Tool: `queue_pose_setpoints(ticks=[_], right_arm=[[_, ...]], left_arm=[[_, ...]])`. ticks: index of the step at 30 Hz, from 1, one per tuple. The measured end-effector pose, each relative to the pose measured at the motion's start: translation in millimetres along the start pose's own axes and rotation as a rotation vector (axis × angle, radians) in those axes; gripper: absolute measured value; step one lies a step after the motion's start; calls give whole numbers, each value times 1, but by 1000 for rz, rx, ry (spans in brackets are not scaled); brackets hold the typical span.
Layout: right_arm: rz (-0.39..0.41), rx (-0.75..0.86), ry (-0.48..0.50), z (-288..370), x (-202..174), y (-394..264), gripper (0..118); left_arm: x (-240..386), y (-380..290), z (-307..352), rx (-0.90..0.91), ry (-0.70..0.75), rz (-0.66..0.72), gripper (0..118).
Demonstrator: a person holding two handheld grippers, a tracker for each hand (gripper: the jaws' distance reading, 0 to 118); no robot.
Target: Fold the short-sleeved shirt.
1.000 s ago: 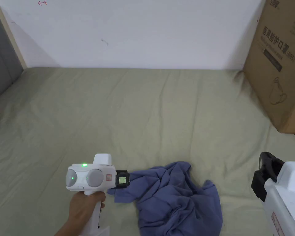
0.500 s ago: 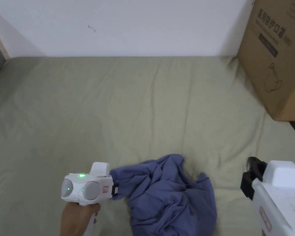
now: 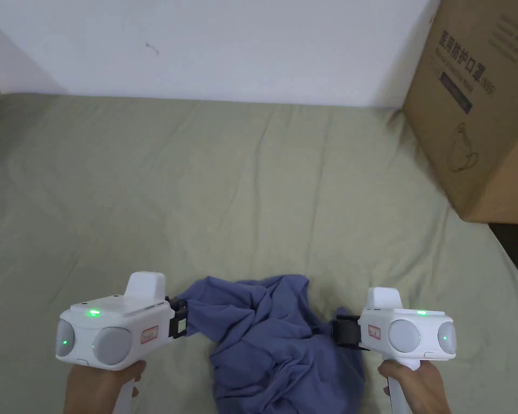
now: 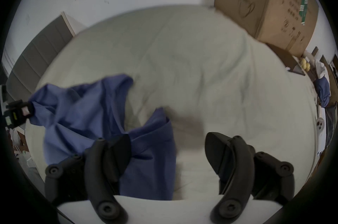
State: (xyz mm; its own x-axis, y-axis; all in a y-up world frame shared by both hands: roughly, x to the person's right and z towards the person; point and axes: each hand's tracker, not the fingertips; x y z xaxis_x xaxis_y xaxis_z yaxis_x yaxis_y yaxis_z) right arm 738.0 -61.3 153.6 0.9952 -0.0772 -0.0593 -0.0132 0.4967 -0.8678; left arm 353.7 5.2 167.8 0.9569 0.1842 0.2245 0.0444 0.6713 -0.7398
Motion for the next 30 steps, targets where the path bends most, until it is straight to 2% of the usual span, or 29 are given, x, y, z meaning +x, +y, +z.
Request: queue_pose_setpoints(ticks=[4,5,6,8,9,10,15,18,20,25,28,30], right_arm=[[25,-11,-11,-8,-20,-9,51],[21,-4,-12,-2,-22,-7,34],[16,10,27,3,-22,-9,6],[33,35,19,14,-28,-9,5],[70,66,2,22,-31,-9,5],[84,99,-2,29,-22,-8,5],[51,231,39,92,-4,-1,5],[71,320,27,136,4,10,5],[55,381,30,164,12,20,5],[32,533,41,226,23,59,5],[20,620,75,263,15,90,5],[42,684,62,284,8,112,5]], left_arm=[[-7,-4,-4,-10,3,10,4],[-8,-4,-3,-11,3,14,4],[-10,-5,-3,-11,2,20,4],[-13,-6,-3,-13,3,34,4],[-14,-6,-2,-12,5,40,4],[-15,-6,0,-8,7,47,4],[-26,-3,23,32,8,107,4],[-32,11,47,91,12,154,4],[-44,22,66,147,25,179,4],[-64,74,118,274,59,193,4],[-60,115,147,358,64,158,4],[-56,143,163,404,69,125,4]])
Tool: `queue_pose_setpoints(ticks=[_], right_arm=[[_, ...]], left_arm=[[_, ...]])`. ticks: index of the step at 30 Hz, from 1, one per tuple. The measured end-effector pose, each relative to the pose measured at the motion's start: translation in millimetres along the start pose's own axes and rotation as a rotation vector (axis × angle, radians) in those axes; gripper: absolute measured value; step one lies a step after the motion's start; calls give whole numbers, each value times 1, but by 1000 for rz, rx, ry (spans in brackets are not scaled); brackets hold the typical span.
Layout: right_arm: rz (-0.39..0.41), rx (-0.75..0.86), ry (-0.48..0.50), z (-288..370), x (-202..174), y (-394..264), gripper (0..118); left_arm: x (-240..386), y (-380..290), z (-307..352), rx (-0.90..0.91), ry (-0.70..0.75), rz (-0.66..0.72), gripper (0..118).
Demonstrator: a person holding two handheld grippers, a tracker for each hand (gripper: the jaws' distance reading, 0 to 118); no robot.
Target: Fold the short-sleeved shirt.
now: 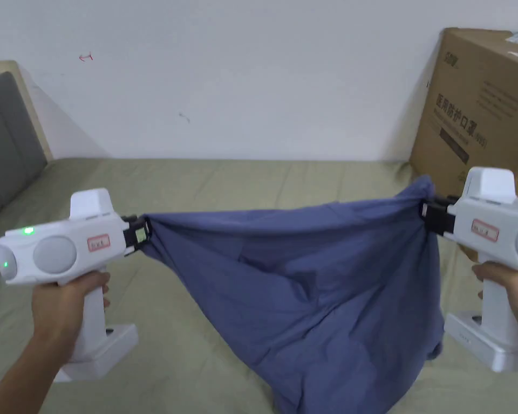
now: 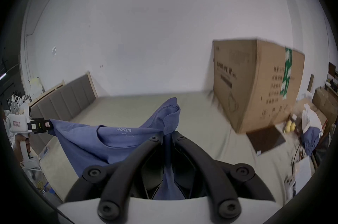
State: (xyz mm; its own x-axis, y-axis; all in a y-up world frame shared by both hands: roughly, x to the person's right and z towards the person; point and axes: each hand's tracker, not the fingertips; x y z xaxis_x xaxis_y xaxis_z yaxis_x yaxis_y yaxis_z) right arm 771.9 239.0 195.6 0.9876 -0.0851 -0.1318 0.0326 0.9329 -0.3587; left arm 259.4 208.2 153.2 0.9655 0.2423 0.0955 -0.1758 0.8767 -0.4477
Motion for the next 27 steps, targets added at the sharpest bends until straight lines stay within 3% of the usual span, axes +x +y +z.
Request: queue_pose_setpoints(ticks=[7,13,20,27], right_arm=[[35,191,-17,-9,-2,99,5],[37,272,5,-25,-5,146,5],[37,275,2,-76,1,149,5],[-4,191,-1,-130,8,93,5]], left_arm=[[20,106,-4,136,7,-55,4],[37,168,-25,196,59,-134,4],[38,192,-74,187,111,-187,4],[14,154,-142,112,126,-208,4]])
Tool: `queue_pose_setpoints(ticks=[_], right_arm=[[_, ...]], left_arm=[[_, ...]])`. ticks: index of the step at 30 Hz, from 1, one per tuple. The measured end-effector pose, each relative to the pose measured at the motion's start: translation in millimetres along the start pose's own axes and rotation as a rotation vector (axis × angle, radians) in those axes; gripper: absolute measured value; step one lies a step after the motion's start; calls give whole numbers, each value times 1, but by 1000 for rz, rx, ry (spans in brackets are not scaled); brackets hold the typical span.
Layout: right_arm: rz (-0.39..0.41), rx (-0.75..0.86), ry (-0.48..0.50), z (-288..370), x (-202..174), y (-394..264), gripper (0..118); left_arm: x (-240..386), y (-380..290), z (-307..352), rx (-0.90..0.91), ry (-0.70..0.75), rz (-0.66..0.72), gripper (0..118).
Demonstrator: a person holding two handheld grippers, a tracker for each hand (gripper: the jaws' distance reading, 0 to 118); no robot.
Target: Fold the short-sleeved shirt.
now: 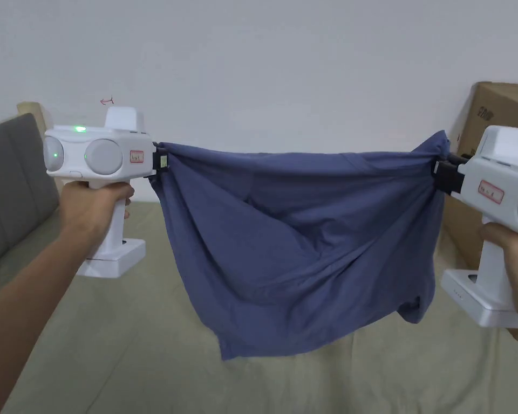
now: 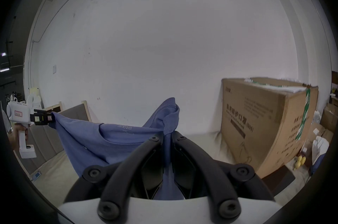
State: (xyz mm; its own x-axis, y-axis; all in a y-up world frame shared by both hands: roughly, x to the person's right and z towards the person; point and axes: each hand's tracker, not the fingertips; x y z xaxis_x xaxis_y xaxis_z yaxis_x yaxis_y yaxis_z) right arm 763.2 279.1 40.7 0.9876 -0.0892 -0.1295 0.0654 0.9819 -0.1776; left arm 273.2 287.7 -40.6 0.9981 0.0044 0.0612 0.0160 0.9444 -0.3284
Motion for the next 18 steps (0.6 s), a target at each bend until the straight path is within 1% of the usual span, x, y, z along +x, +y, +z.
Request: queue_pose_setpoints(ticks=[2,4,8,14,18], right_arm=[[-16,-36,3,-7,3,-23,5],[-33,-78,7,-10,5,-47,5],[-61,-156,2,1,6,-104,5],[-94,-286,13,56,2,-183,5],[-157,-371,21,102,-1,-229,5]], left_arm=[[0,-22,-7,-15,-3,5,4],[4,-51,2,-48,-7,2,4],[1,-115,5,-122,-34,7,4],[-9,-216,51,-263,-70,25,4],[-12,-282,99,-356,-73,62,4]])
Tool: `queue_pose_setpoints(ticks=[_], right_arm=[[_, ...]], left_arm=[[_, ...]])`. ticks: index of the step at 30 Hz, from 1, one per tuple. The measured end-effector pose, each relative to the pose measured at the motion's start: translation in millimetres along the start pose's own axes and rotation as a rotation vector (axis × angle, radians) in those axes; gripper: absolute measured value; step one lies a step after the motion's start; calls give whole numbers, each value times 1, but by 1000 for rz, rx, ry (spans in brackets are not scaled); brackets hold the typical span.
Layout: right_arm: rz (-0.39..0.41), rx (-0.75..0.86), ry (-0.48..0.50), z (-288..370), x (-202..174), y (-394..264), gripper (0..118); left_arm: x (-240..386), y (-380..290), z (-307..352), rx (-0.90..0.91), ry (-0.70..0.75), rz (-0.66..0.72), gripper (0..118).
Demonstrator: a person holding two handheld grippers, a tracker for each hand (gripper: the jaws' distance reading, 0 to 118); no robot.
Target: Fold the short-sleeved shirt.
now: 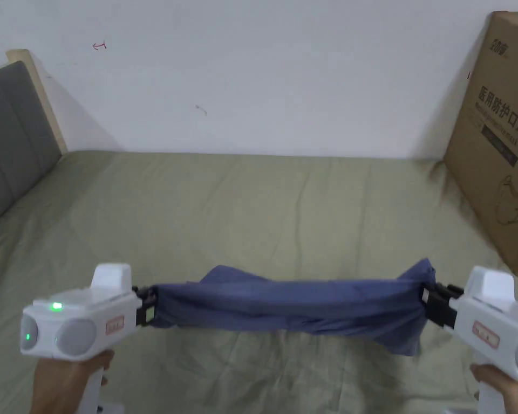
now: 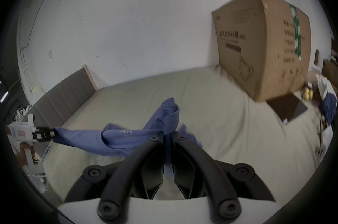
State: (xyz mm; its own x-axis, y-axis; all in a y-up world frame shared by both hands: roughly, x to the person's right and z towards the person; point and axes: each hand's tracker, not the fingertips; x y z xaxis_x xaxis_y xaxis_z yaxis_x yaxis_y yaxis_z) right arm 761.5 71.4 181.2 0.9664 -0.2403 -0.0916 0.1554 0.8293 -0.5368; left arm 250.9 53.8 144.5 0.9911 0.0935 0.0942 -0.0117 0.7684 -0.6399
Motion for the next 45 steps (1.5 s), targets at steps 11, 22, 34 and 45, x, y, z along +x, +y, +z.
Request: queue_pose_setpoints(ticks=[11,22,34,45], right_arm=[[-54,-159,-31,81,11,-137,5],[-145,-310,-129,110,9,-216,5],[-74,-375,-207,105,-14,-204,47],[43,219,-204,186,-59,-37,92]], left_arm=[[2,-146,73,-176,22,46,4],[-1,-207,94,-267,51,36,4],[-7,-202,95,-313,67,160,61],[40,-53,171,264,92,86,109]])
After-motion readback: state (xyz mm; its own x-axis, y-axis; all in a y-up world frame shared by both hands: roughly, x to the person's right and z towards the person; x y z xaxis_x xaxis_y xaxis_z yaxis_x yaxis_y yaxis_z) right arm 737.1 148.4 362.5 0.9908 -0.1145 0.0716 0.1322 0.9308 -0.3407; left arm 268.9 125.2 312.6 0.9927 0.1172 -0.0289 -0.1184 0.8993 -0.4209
